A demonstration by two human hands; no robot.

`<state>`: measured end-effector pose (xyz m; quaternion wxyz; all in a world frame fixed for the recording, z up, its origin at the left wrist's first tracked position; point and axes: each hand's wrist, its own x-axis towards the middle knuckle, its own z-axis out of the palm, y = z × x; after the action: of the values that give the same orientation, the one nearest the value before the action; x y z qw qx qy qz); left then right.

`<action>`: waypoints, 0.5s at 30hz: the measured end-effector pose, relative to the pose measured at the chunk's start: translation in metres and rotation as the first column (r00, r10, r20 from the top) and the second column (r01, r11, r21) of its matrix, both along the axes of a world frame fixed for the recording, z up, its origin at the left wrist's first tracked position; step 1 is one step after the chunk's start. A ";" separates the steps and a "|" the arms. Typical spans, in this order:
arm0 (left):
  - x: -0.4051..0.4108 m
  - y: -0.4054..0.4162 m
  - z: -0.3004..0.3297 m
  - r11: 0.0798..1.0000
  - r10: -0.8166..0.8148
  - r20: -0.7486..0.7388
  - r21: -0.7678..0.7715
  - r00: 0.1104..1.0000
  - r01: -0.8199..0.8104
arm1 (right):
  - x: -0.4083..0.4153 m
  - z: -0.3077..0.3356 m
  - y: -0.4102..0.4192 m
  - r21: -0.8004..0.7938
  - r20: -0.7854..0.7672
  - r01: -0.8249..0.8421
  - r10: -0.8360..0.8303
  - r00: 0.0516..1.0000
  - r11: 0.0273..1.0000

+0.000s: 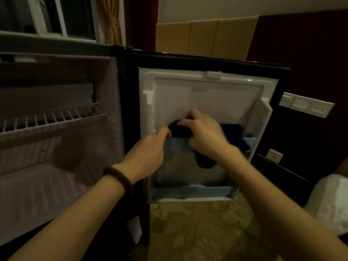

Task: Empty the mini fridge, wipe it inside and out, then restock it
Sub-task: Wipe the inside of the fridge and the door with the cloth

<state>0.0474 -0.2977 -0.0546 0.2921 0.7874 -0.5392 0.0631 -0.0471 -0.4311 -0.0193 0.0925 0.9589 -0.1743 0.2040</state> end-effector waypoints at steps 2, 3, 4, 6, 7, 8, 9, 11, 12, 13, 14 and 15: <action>0.001 0.001 0.000 0.999 0.016 0.022 0.029 1.000 -0.017 | 0.009 -0.017 0.014 -0.039 0.150 -0.048 0.053 0.987 0.998; 0.002 0.002 -0.001 0.999 0.015 0.030 0.039 0.999 -0.016 | 0.006 -0.028 0.013 -0.080 0.260 -0.046 0.065 0.963 0.996; 0.002 0.003 -0.001 0.999 0.014 0.046 0.043 0.999 -0.016 | 0.000 -0.040 0.008 -0.146 0.371 -0.024 0.078 0.925 0.989; 0.004 0.002 -0.003 0.999 0.010 0.083 0.037 0.997 -0.013 | -0.020 -0.068 -0.007 -0.308 0.524 0.069 0.109 0.845 0.949; 0.005 0.000 -0.004 0.999 0.006 0.097 0.034 0.995 -0.010 | -0.030 -0.080 -0.016 -0.345 0.573 0.129 0.099 0.814 0.930; 0.005 -0.003 -0.005 0.999 0.002 0.118 0.042 0.993 -0.007 | -0.039 -0.088 -0.025 -0.346 0.621 0.195 0.069 0.780 0.918; 0.004 -0.007 -0.006 0.998 -0.002 0.146 0.060 0.989 -0.007 | -0.045 -0.094 -0.034 -0.321 0.667 0.260 0.022 0.745 0.911; 0.004 -0.013 -0.006 0.995 -0.007 0.201 0.098 0.980 -0.013 | -0.051 -0.100 -0.043 -0.186 0.765 0.353 -0.090 0.638 0.917; 0.003 -0.015 -0.005 0.994 -0.007 0.217 0.111 0.976 -0.018 | -0.050 -0.102 -0.043 -0.079 0.810 0.354 -0.147 0.567 0.932; 0.003 -0.016 -0.004 0.992 -0.006 0.223 0.121 0.975 -0.021 | -0.046 -0.102 -0.038 0.051 0.851 0.324 -0.211 0.481 0.945; 0.003 -0.016 -0.002 0.991 -0.006 0.216 0.134 0.976 -0.023 | -0.039 -0.101 -0.029 0.191 0.878 0.266 -0.286 0.383 0.945; 0.003 -0.017 -0.001 0.989 -0.011 0.205 0.147 0.979 -0.019 | -0.029 -0.100 -0.017 0.332 0.884 0.192 -0.376 0.277 0.923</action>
<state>0.0507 -0.3144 -0.0552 0.1755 0.7972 -0.5681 0.1045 -0.0760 -0.4486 -0.1195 -0.0668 0.6216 -0.3792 0.6821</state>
